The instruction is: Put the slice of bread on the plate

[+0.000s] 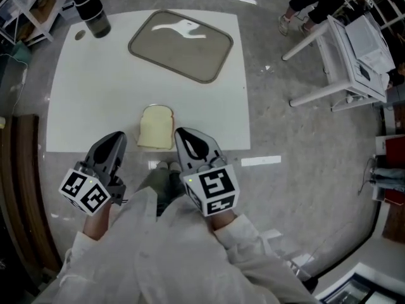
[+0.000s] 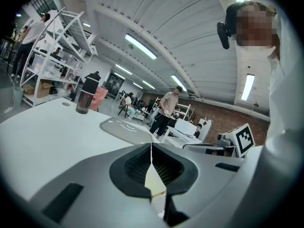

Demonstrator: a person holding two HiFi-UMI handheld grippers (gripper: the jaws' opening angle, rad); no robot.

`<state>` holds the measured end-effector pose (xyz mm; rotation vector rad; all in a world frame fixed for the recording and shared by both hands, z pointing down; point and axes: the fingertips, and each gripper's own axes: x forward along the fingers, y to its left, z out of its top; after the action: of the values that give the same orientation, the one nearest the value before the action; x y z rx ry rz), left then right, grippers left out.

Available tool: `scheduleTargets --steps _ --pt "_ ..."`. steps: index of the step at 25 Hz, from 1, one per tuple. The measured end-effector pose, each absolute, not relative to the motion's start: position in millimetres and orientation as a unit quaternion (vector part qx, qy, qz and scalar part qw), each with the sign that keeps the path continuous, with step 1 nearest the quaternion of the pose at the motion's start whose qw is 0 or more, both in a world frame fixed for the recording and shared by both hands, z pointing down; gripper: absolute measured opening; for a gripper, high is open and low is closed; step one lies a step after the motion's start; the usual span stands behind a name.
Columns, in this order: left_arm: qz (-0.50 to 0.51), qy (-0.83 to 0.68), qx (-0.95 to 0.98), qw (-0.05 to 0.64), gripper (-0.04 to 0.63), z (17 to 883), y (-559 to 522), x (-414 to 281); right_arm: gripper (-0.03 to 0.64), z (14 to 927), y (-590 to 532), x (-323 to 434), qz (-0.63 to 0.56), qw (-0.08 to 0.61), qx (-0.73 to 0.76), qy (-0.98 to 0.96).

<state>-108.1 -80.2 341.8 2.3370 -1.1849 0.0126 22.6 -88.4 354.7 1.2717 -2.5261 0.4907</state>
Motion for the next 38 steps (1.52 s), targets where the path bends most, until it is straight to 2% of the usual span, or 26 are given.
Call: scheduleTargets --steps 13,29,33,38 --pt "0.058 -0.406 0.857 0.312 0.011 382 -100 -118 0.015 399 -94 25 0.231 0.169 0.468 -0.836" --pt "0.113 -0.374 0.844 0.367 0.015 447 -108 -111 0.017 460 -96 22 0.31 0.216 0.434 -0.818" --pt "0.129 -0.39 0.829 0.38 0.083 461 -110 -116 0.017 473 -97 24 0.32 0.231 0.441 -0.806" --pt "0.146 -0.396 0.816 0.395 0.13 476 -110 -117 0.018 483 -102 31 0.331 0.228 0.458 -0.793"
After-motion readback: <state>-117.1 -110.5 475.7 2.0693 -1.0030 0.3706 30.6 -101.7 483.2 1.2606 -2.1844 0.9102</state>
